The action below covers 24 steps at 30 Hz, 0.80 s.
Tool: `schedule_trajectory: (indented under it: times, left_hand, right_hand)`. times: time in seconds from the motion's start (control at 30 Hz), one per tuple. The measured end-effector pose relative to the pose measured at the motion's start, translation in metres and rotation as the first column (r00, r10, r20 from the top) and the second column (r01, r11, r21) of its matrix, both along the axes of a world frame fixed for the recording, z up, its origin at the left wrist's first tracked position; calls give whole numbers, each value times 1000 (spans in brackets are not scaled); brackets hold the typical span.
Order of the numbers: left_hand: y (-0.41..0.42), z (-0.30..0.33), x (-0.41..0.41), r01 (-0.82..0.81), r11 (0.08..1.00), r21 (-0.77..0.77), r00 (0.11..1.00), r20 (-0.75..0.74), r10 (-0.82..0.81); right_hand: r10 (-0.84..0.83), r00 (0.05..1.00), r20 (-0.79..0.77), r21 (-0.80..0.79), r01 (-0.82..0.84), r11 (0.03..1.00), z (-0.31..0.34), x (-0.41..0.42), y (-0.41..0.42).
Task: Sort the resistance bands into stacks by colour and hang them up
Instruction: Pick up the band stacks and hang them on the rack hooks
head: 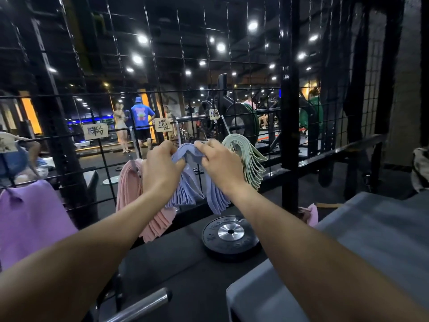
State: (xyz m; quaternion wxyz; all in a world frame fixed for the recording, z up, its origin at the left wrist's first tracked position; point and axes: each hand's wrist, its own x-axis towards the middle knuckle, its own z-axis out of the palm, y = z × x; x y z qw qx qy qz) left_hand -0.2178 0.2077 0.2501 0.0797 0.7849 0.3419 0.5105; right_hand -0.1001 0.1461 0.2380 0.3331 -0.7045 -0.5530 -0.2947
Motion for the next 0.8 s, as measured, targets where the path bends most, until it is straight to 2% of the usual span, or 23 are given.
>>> schedule_trajectory:
  times: [0.13,0.27,0.4,0.53,0.67,0.73,0.8]
  left_hand:
    - [-1,-1,3,13,1000,-22,1000,5,-13]
    - [1,-5,4,5,1000,-15,1000,4,-5]
    - [5,-4,3,18,1000,9,1000,3,-18]
    - [7,-1,5,66,997,38,997,-37,-65]
    - [11,4,6,111,989,96,990,-99,-102]
    - [13,7,5,131,980,149,981,-159,-107]
    - [16,10,5,137,972,189,970,-223,-93]
  right_hand:
    - [21,999,-25,1,-21,1000,-3,-1,-5]
    - [110,994,-8,86,-109,990,-2,-8,-9]
    - [106,994,-36,-12,-106,994,0,-14,-3]
    - [14,983,-181,19,-11,1000,7,-18,2]
    - [-90,970,-224,45,103,994,9,-24,9]
    - [-86,958,-274,70,109,992,7,-26,13]
    - [-11,928,-372,120,60,991,5,-26,16]
